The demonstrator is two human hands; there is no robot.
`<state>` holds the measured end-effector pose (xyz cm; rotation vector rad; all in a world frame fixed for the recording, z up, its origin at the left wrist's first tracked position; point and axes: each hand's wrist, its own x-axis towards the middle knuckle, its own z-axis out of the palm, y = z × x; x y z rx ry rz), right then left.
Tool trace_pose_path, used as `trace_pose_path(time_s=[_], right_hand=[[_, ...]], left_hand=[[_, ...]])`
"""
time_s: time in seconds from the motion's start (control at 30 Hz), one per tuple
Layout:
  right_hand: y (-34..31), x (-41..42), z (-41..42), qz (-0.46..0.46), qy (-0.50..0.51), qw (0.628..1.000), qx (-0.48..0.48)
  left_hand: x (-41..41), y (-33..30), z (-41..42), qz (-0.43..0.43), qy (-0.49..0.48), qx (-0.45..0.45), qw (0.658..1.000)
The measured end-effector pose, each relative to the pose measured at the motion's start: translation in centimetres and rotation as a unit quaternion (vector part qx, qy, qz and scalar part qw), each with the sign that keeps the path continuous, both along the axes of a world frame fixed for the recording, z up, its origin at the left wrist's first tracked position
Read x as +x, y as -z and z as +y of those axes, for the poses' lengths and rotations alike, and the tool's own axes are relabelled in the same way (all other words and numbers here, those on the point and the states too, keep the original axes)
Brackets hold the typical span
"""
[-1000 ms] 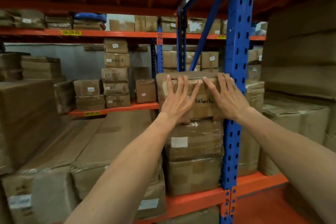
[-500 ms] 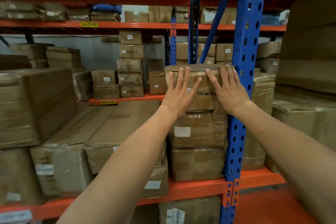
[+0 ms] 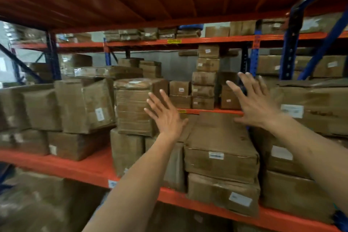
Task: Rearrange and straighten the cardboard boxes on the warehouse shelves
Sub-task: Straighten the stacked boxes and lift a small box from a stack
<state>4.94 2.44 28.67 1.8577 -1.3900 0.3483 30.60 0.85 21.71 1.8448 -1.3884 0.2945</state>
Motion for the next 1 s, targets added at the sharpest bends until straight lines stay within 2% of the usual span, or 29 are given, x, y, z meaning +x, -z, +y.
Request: trace_pose_path(time_s=[0.17,0.33,0.47,0.67,0.83,0.9,1.0], right_hand=[[0.0,13.2,-1.8,0.065,-0.067,0.996,-0.01],[-1.4,24.5,-3.0,0.16,-0.065,0.985,-0.026],[-1.6,30.5,-4.3,0.223,-0.061,0.972,-0.031],[-3.2,34.4,-5.6,0.317,-0.017,0.948,-0.028],[-4.1,33.3,-5.9,0.37,0.023,0.928,-0.036],[-3.6,31.6,-6.1,0.353,0.038,0.935,-0.017],[-2.1,28.4,-5.6,0.258,0.04,0.965,0.003]], left_hand=[[10.3,0.9,-0.5,0.207,-0.023,0.03,0.978],[14.3,2.5,-2.5,0.262,0.03,0.034,0.964],[15.2,4.0,-4.0,0.243,0.049,0.012,0.969],[16.2,4.5,-5.2,0.167,0.069,0.001,0.984],[18.3,3.4,-5.9,-0.021,0.101,-0.01,0.995],[19.1,3.0,-6.4,-0.116,0.13,-0.037,0.984],[19.8,2.0,-7.4,-0.216,0.189,-0.074,0.955]])
